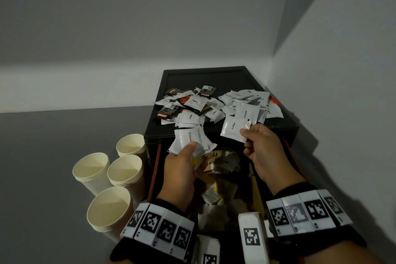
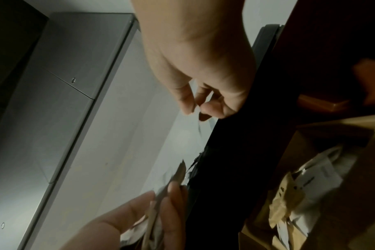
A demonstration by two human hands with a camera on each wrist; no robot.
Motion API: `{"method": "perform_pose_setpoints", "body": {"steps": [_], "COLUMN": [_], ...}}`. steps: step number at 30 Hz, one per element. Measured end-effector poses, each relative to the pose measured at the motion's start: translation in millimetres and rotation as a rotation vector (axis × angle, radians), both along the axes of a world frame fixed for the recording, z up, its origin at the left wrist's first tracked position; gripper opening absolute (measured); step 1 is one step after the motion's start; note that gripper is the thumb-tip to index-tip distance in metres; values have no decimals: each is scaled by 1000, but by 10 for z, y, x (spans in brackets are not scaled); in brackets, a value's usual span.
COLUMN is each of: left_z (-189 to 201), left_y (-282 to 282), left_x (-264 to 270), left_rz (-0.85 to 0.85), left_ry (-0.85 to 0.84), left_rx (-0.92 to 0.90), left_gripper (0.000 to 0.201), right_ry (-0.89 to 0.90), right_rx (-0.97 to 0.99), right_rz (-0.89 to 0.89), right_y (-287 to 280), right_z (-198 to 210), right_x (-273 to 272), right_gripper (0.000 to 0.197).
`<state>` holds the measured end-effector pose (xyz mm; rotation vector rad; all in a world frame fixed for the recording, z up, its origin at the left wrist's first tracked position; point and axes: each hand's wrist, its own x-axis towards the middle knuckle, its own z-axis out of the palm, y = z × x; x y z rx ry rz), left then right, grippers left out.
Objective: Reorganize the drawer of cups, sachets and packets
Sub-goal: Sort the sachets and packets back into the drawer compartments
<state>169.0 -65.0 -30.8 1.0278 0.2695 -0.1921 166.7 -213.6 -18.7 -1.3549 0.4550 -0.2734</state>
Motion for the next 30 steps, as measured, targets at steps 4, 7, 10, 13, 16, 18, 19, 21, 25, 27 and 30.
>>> {"method": "perform_pose_setpoints", "body": {"steps": [4, 7, 10, 13, 16, 18, 19, 21, 25, 27, 30], "left_z": [-3, 7, 2, -4, -16, -14, -11, -28, -70, -85, -83], "left_y": [5, 1, -5, 1, 16, 27, 32, 36, 9, -13, -42], "left_x": [24, 13, 11, 23, 35, 31, 29, 40, 68, 58, 13], "left_rz": [76, 103, 147, 184, 198, 200, 200, 188, 171, 137, 55], "left_ry": [-5, -34, -46, -57, -60, -68, -75, -91, -112, -136, -178], "left_rx": [-15, 2, 11, 10, 6, -4, -5, 20, 66, 73, 97], "left_gripper": [5, 7, 6, 8, 10, 10, 10, 10, 13, 10, 7], "right_ry": [17, 13, -10, -27, 2, 36, 47, 44, -60, -67, -67], "right_rx": [-19, -10, -2, 0, 0, -47, -100, -279, -511, -630, -754], "right_rz": [-28, 6, 65, 104, 221, 258, 244, 182, 247, 404, 451], "right_y": [3, 93, 222, 354, 469, 499, 501, 491, 433, 425, 396], "right_z": [3, 71, 208, 369, 514, 569, 577, 551, 398, 334, 253], "right_x": [80, 169, 297, 498, 667, 724, 739, 715, 506, 380, 304], "right_gripper": [10, 5, 2, 4, 21, 31, 27, 27, 36, 29, 17]}}
